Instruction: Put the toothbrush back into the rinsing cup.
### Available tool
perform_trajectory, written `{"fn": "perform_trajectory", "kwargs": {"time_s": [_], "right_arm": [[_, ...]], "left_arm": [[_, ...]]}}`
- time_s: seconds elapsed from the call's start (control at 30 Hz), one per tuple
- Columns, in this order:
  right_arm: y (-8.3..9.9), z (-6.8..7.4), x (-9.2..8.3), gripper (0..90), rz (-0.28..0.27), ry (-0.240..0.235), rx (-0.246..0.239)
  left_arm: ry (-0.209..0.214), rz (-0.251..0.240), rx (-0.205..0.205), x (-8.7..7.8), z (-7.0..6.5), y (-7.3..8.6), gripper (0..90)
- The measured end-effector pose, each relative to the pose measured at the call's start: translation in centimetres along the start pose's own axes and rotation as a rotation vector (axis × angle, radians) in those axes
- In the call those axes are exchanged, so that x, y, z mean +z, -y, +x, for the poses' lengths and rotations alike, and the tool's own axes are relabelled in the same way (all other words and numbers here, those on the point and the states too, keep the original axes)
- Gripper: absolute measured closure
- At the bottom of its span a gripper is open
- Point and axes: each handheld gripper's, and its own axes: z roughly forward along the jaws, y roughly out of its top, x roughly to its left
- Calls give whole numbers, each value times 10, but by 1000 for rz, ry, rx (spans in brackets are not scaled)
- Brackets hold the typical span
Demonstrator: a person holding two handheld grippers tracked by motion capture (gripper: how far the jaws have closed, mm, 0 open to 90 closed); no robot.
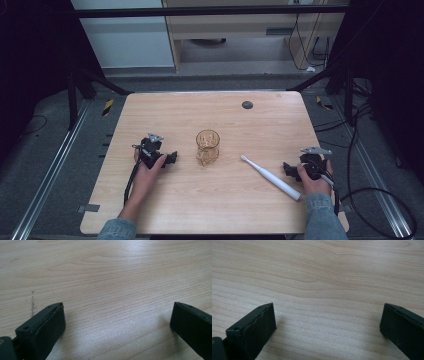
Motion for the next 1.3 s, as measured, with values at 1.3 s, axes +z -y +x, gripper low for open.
{"fn": "perform_trajectory", "kwargs": {"time_s": [1.3], "right_arm": [[-43,84,-34,160,11,-213,-315]], "left_arm": [[2,3,4,-1,0,0,0]]}}
